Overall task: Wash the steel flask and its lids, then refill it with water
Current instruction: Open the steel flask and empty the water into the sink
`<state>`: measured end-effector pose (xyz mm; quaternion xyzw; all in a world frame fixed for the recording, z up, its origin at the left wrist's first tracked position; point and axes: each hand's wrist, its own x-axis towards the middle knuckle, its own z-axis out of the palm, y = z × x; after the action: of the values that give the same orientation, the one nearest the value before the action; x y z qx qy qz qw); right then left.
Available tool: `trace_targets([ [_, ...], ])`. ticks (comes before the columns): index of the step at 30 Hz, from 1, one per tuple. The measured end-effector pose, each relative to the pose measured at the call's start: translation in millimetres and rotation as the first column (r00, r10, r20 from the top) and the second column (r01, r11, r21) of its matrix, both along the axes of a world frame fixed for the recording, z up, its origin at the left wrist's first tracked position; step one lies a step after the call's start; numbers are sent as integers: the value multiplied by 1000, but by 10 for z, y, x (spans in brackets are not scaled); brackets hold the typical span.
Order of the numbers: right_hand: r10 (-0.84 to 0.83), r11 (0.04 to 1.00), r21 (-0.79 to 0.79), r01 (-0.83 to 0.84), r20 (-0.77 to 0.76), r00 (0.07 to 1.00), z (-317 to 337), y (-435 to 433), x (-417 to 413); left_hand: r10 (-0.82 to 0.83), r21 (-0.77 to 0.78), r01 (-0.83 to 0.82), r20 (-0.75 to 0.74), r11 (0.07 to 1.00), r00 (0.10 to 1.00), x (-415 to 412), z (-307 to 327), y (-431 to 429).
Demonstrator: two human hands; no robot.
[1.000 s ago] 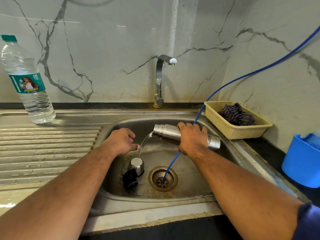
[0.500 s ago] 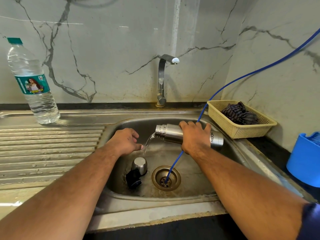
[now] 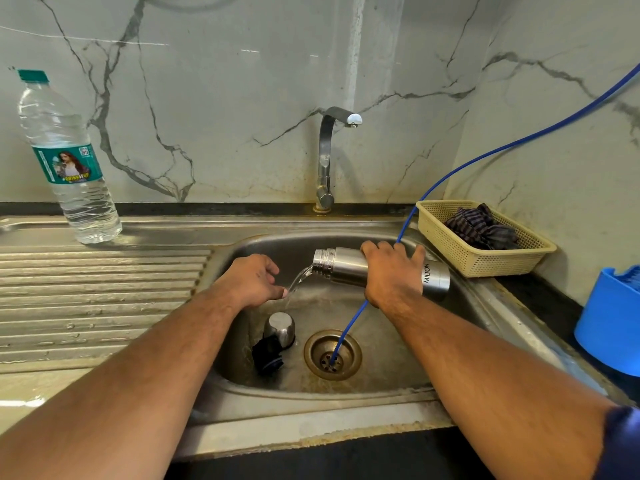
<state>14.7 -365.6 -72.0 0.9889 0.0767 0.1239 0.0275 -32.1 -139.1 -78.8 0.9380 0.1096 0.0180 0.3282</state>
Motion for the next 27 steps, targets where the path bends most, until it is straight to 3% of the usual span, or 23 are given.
trace_targets([
  [27,-95,994,-60,92,-55,994,48,-33,-50,-8,12,8,-1,1000,1000,34,-21,29],
])
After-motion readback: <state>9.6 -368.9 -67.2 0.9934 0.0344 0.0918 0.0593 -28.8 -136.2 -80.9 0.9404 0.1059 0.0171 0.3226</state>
